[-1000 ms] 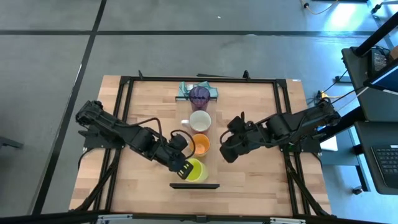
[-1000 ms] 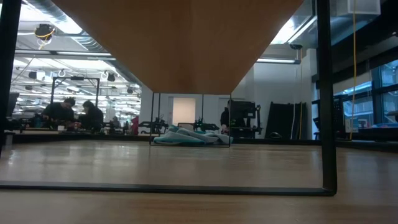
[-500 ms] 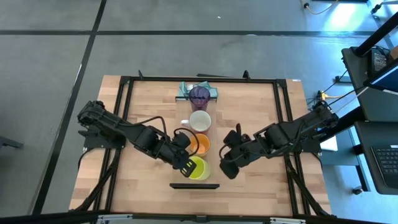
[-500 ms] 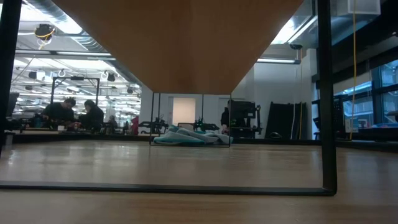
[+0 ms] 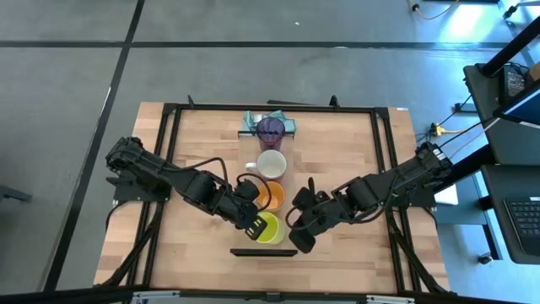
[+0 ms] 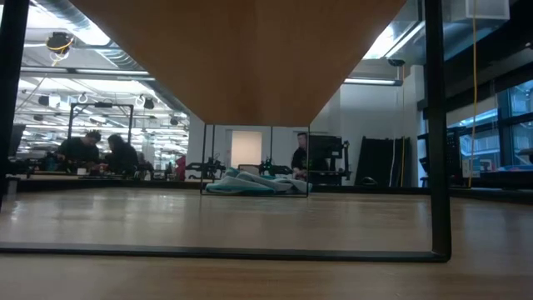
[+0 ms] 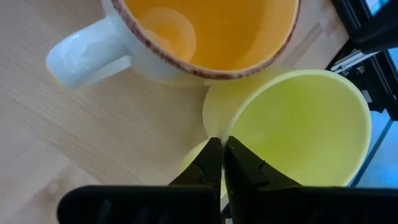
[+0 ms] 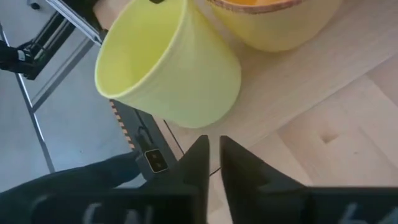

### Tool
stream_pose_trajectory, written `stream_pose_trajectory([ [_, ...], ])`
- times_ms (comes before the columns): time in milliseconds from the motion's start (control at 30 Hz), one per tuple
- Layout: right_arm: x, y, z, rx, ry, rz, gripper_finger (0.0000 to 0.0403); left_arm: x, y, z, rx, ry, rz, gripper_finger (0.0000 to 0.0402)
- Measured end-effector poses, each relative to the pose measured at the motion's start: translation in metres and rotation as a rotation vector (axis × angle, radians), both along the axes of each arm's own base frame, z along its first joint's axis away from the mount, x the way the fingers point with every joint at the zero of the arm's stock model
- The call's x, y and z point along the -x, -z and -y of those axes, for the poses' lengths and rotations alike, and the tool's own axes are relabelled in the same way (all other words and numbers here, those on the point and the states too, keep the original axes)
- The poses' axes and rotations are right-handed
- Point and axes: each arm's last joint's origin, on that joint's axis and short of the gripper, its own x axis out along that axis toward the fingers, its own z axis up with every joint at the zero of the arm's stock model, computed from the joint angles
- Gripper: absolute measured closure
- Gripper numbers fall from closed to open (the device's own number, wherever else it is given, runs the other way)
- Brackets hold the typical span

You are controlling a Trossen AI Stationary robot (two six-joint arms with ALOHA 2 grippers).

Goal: Stack small to large cups/mugs on shelf
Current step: Put the light green cup on the shelf

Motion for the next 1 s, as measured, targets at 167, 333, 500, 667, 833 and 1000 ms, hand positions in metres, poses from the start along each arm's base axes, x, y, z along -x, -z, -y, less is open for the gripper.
stream_pose_trajectory([
  [167, 0.0, -0.001, -0.002, -0.011, -0.011, 0.01, 0.0396, 0.0, 0.0, 0.0, 0.0, 0.0, 0.0, 0.0399],
  [333, -0.005, 0.0, -0.005, -0.038, -0.018, 0.038, 0.0398, 0.0, 0.0, 0.0, -0.002, 0.006, 0.0, 0.0399],
  [500, -0.011, 0.01, -0.008, -0.055, -0.03, 0.038, 0.0396, 0.0, 0.0, 0.0, -0.002, 0.009, 0.0, 0.0397],
  [667, -0.012, 0.025, -0.01, -0.071, -0.044, 0.011, 0.0399, -0.001, -0.001, 0.0, -0.002, 0.008, 0.01, 0.0387],
  [833, -0.017, 0.038, -0.012, -0.108, -0.051, 0.042, 0.0396, -0.001, -0.001, 0.0, -0.005, 0.012, 0.019, 0.0384],
  [1000, -0.02, 0.046, -0.01, -0.125, -0.049, 0.058, 0.0395, -0.002, -0.001, 0.001, -0.003, 0.012, 0.023, 0.0382],
])
